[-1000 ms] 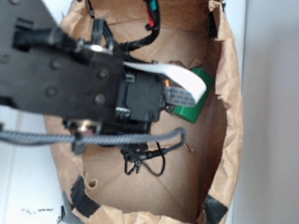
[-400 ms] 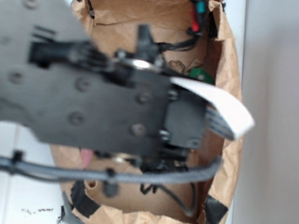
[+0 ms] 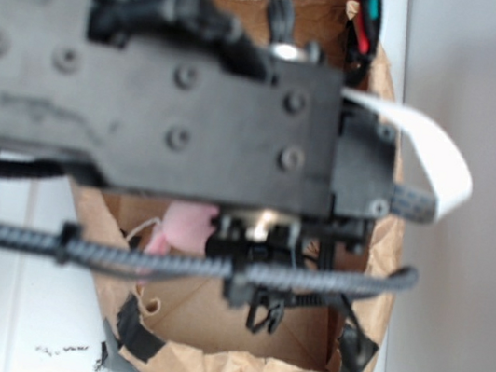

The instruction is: Grab the pink bunny.

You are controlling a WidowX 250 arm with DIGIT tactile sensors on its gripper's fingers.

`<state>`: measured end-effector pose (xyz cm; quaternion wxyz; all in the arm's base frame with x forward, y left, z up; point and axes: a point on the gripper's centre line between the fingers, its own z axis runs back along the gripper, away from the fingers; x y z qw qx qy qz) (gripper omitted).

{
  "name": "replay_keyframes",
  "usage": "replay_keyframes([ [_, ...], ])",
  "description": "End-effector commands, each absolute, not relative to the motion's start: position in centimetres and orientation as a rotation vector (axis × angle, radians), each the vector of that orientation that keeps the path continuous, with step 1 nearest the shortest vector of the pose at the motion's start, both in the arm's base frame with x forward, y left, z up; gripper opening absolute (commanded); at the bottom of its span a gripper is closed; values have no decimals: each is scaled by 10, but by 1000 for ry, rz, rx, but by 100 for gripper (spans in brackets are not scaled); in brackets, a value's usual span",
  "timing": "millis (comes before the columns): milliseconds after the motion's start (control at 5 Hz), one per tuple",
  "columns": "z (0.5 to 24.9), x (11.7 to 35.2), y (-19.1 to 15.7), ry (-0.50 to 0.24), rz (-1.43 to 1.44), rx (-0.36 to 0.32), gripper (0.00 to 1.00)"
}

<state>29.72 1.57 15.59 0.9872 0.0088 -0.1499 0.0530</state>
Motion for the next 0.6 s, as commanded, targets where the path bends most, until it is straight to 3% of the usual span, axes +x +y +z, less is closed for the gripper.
replay_keyframes([
  [0,174,302,17,-372,121,27,0],
  [400,174,307,21,-381,147,13,0],
])
